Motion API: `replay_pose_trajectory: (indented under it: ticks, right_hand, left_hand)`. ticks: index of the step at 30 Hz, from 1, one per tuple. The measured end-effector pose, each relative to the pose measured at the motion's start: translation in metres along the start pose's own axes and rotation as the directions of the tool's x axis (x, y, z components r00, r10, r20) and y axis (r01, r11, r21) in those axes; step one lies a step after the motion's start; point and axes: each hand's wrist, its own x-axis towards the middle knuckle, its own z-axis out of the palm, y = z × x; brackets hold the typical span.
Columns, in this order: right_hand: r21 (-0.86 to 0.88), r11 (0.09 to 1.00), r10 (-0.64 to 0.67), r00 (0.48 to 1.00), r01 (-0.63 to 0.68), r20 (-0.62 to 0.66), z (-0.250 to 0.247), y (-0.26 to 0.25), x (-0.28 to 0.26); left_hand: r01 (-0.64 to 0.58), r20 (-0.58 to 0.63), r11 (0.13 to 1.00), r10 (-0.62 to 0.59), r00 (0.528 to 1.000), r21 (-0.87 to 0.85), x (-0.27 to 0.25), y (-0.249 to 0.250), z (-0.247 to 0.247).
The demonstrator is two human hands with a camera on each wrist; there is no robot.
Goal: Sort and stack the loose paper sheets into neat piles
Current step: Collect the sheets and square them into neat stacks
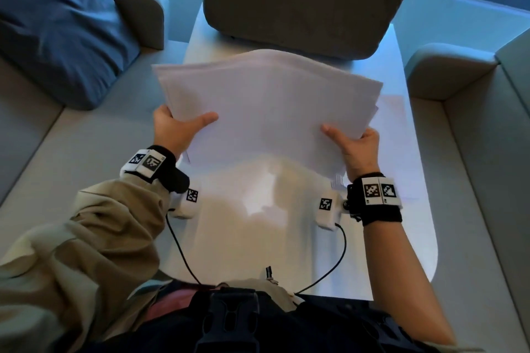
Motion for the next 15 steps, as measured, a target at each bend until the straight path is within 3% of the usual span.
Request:
replay_pose_trajectory:
  ticks: [2,6,10,13,15]
  right_hand:
    - [0.010,1.000,-0.009,0.999,0.009,-0.040,-0.005,0.001,0.006]
    - [-0.083,0.991,0.097,0.989,-0.106,-0.108,0.004,0.018,0.012]
    - [-0.074,0.987,0.143,0.989,-0.145,-0.038,0.024,0.026,0.016]
    - [-0.247,0.967,0.054,0.998,-0.063,-0.043,0.029,0.017,0.017]
    - [-0.463,0.879,-0.173,0.981,0.111,-0.092,0.026,0.009,0.018]
  left_hand:
    - [-0.006,0.016,0.999,0.006,1.000,-0.045,0.006,-0.001,-0.009]
    - [-0.018,0.118,0.997,0.009,0.993,0.072,0.003,-0.008,-0.009]
    - [0.038,0.079,0.991,-0.049,0.996,0.126,0.002,-0.008,0.003]
    - [-0.027,0.103,0.988,0.011,0.995,0.154,0.005,0.009,0.009]
    - [-0.128,0.128,0.973,0.105,0.986,0.194,0.006,0.022,0.011]
